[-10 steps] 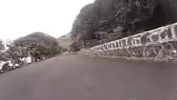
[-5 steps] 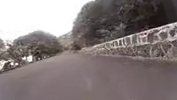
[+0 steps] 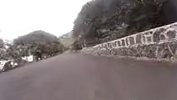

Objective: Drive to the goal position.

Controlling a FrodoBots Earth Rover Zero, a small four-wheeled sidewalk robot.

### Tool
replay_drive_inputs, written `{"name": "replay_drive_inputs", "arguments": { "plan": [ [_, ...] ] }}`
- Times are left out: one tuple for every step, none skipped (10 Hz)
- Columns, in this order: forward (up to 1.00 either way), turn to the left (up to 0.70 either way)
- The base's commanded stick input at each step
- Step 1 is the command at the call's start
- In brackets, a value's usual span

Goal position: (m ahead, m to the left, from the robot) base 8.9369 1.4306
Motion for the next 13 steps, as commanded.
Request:
{"name": "replay_drive_inputs", "arguments": {
  "plan": [
    [0.50,0.00],
    [0.50,0.00],
    [0.50,0.00],
    [0.50,0.00],
    [0.50,0.00],
    [0.50,0.00],
    [0.50,0.00],
    [0.50,0.00],
    [0.50,0.00],
    [0.50,0.00],
    [0.50,0.00],
    [0.50,0.00],
    [0.50,0.00]
  ]
}}
